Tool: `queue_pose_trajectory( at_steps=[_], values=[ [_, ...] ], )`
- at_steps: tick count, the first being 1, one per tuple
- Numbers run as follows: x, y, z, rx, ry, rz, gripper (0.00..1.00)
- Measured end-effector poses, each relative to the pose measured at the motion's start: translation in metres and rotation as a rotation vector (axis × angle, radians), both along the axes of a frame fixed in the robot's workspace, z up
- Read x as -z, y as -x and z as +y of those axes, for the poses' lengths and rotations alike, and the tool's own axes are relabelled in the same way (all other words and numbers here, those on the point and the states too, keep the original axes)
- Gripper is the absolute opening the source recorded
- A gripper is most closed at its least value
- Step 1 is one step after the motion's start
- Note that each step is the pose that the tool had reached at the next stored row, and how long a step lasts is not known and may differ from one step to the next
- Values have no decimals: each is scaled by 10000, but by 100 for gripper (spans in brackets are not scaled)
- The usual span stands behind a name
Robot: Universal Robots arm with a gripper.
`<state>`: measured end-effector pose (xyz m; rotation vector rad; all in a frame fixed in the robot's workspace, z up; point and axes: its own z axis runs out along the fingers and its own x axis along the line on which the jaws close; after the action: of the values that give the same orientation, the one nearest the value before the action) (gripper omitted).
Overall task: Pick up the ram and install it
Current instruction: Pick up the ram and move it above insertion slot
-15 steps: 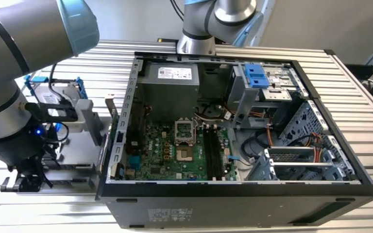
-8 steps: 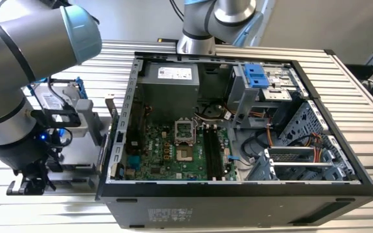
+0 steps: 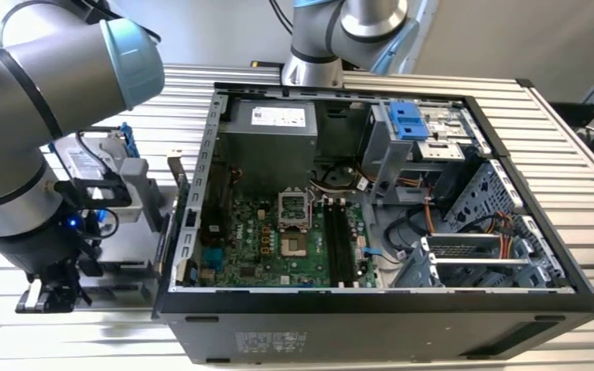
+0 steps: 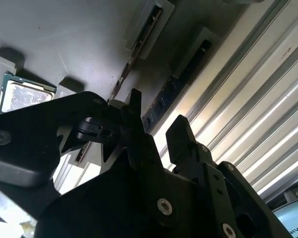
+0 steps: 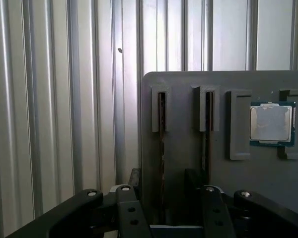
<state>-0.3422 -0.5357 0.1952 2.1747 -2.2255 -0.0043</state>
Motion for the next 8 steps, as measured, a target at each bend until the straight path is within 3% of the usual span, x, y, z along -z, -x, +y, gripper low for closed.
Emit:
queue_pose_trajectory(
  at_steps=[6,8],
  values=[
    [6,0,53,-1,-1,-2,100],
    [6,0,53,-10,2,-1,100]
  ],
)
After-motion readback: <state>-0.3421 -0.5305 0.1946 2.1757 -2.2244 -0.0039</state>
